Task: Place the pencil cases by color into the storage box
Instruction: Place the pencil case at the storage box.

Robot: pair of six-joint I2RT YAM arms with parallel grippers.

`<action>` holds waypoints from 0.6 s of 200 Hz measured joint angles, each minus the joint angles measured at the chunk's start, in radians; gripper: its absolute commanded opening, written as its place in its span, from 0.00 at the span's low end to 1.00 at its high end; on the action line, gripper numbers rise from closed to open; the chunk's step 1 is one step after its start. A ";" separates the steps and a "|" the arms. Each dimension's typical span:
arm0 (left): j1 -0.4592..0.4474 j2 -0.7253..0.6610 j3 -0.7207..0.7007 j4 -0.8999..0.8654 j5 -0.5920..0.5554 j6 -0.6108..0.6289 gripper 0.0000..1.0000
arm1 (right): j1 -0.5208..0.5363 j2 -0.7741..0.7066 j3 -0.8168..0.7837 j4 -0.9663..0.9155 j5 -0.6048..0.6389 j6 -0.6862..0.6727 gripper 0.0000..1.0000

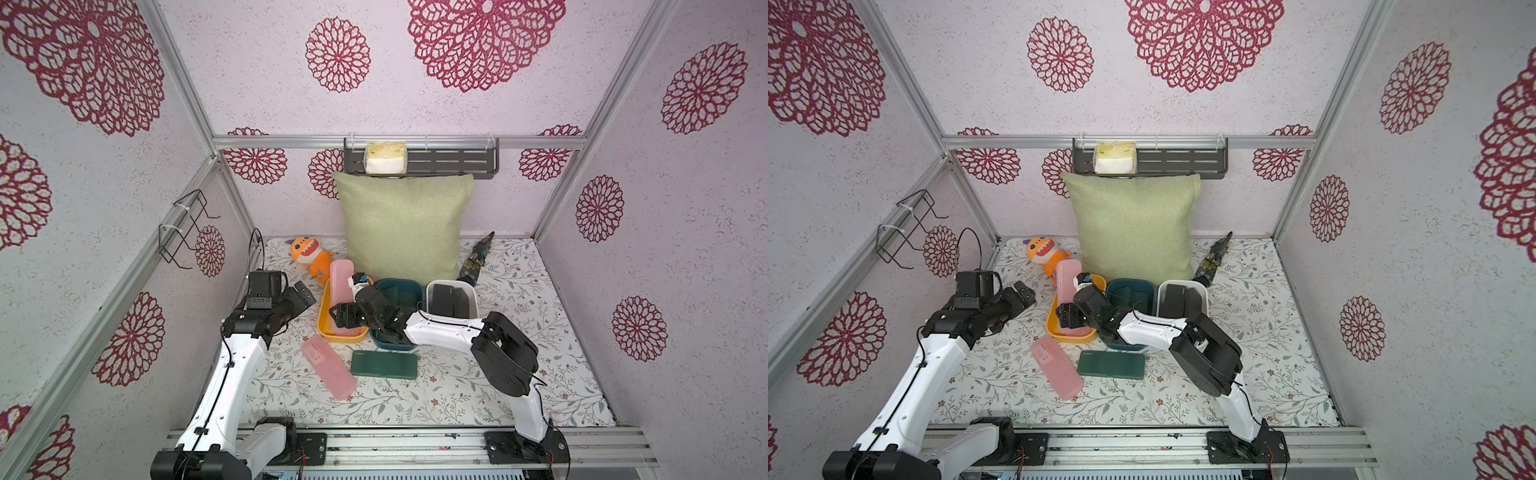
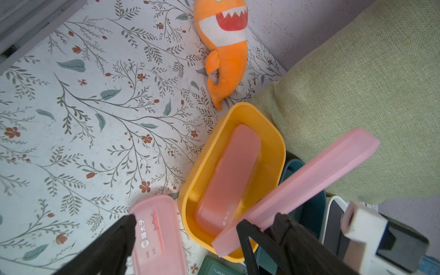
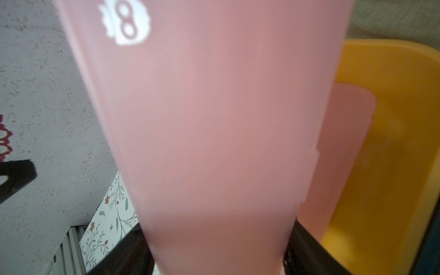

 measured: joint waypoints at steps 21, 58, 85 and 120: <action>0.000 0.008 0.000 0.001 0.008 0.000 0.97 | 0.000 0.030 0.013 0.013 0.008 0.019 0.43; 0.000 0.024 0.000 0.003 0.019 0.005 0.97 | 0.000 0.047 0.014 0.024 0.024 0.053 0.44; 0.000 0.033 0.004 0.007 0.027 0.008 0.97 | 0.000 0.054 0.014 0.040 0.033 0.087 0.45; 0.000 0.037 0.007 0.008 0.032 0.009 0.97 | 0.000 0.079 0.014 0.058 0.033 0.125 0.45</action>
